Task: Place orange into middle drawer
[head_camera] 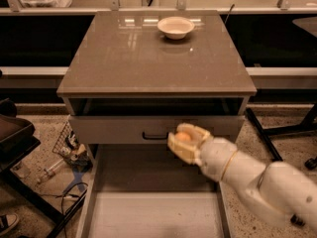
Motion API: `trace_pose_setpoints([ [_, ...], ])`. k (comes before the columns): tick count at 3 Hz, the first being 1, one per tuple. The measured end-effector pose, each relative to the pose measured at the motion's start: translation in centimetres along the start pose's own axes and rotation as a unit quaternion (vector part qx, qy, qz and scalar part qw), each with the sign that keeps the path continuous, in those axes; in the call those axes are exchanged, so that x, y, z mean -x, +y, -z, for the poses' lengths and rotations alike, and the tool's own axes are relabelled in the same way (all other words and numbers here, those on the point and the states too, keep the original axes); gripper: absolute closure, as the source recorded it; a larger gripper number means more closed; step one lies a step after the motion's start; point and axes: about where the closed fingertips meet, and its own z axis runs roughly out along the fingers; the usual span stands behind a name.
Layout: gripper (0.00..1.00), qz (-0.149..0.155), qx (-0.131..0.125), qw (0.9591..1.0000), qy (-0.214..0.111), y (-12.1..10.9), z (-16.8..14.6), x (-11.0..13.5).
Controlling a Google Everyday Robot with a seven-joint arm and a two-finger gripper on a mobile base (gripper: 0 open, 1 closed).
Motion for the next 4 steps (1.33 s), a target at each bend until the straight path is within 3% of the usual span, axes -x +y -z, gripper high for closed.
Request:
trace_pose_setpoints([
  [1, 1.0, -0.013, 0.025, 0.9993, 0.025, 3.3, 0.0, -4.5],
  [2, 1.0, -0.013, 0.026, 0.9993, 0.026, 3.4, -0.1, -4.5],
  [3, 1.0, -0.016, 0.027, 0.9984, 0.046, 3.6, -1.1, -7.2],
  [4, 1.0, 0.004, 0.058, 0.995, 0.081, 4.8, -4.0, -15.8],
])
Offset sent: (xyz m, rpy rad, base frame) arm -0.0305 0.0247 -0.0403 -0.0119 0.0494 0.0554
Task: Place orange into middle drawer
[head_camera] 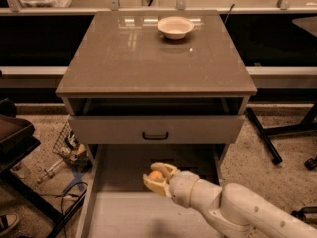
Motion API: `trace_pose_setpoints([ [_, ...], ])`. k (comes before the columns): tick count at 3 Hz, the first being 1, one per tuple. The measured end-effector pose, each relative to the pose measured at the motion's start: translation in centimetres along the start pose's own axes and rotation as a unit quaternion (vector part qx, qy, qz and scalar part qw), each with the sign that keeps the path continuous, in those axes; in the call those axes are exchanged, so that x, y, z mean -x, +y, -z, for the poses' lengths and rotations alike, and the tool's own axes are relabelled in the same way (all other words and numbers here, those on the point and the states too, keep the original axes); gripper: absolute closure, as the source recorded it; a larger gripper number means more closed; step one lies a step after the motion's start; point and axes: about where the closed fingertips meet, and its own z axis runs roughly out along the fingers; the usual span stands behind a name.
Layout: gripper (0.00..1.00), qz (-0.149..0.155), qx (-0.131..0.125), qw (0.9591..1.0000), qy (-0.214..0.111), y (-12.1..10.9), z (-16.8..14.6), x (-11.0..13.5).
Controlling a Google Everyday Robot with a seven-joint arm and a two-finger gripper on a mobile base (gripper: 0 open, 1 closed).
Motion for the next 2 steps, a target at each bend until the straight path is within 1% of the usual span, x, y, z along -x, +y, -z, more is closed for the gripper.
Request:
trace_pose_setpoints([
  [1, 1.0, -0.009, 0.051, 0.9987, -0.004, 0.4, -3.9, -7.2],
  [2, 1.0, -0.029, 0.105, 0.994, 0.007, 1.1, -8.9, -14.6],
])
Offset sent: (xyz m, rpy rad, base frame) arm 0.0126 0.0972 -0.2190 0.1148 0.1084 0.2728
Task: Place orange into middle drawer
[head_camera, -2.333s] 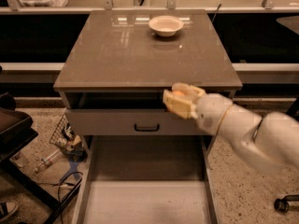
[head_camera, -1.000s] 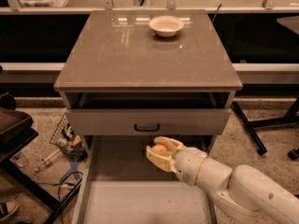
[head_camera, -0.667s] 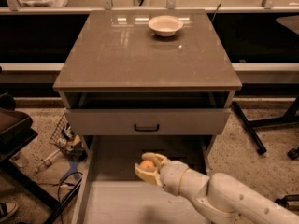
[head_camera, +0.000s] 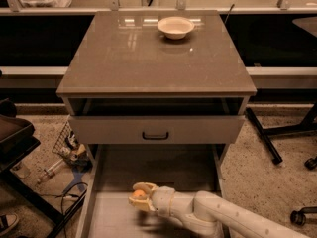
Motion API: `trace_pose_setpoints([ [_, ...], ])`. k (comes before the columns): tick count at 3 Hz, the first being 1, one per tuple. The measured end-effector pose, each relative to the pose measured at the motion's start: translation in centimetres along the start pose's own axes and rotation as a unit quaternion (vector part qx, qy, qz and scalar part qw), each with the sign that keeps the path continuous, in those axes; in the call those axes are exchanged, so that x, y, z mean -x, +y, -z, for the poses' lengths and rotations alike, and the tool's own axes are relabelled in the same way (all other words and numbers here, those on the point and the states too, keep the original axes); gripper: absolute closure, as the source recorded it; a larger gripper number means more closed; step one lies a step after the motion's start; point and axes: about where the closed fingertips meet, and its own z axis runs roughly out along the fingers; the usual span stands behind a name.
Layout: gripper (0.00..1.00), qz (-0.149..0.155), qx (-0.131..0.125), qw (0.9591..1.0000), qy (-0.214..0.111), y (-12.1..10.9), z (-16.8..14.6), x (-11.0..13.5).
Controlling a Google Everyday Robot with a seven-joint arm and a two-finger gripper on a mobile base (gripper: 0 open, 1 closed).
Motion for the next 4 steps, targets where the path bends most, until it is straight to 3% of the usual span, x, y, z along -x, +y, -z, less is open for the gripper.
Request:
trace_pose_setpoints([
  [1, 1.0, -0.001, 0.023, 0.9994, 0.025, -0.06, -2.74, -3.58],
  [2, 0.84, -0.001, 0.027, 0.9993, 0.026, 0.17, -3.12, -3.66],
  [3, 0.53, -0.001, 0.029, 0.9992, 0.026, 0.32, -3.29, -3.61],
  [4, 0.3, -0.001, 0.03, 0.9992, 0.026, 0.41, -3.38, -3.59],
])
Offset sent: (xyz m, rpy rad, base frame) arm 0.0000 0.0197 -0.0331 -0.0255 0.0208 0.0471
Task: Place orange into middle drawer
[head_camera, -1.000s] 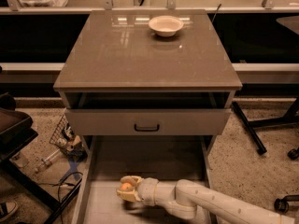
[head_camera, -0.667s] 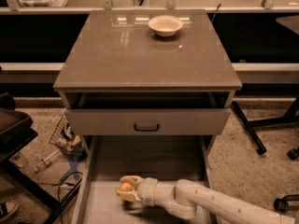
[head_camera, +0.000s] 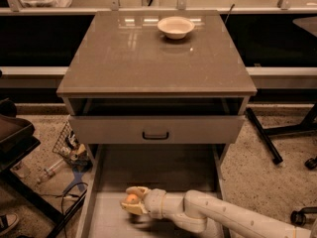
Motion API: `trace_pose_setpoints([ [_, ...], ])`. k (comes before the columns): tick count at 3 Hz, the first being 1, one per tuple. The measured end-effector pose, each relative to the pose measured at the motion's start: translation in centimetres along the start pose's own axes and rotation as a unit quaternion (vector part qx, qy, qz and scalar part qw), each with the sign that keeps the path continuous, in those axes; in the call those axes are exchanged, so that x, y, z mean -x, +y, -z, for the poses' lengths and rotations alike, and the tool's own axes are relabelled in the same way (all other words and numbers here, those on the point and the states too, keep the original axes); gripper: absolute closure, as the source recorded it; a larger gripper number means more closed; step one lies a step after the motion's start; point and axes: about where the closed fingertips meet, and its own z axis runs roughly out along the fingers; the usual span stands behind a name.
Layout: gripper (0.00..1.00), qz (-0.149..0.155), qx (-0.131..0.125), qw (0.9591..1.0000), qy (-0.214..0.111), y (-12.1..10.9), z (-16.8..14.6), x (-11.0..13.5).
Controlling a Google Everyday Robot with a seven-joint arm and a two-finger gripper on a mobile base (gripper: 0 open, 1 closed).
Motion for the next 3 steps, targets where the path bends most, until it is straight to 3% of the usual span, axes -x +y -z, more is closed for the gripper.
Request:
trace_pose_setpoints([
  [1, 0.06, 0.0, 0.001, 1.0, 0.0, 0.1, -0.11, 0.03],
  [2, 0.0, 0.0, 0.002, 1.0, 0.0, 0.17, -0.19, 0.06],
  [3, 0.0, 0.0, 0.002, 1.0, 0.0, 0.18, -0.19, 0.06],
])
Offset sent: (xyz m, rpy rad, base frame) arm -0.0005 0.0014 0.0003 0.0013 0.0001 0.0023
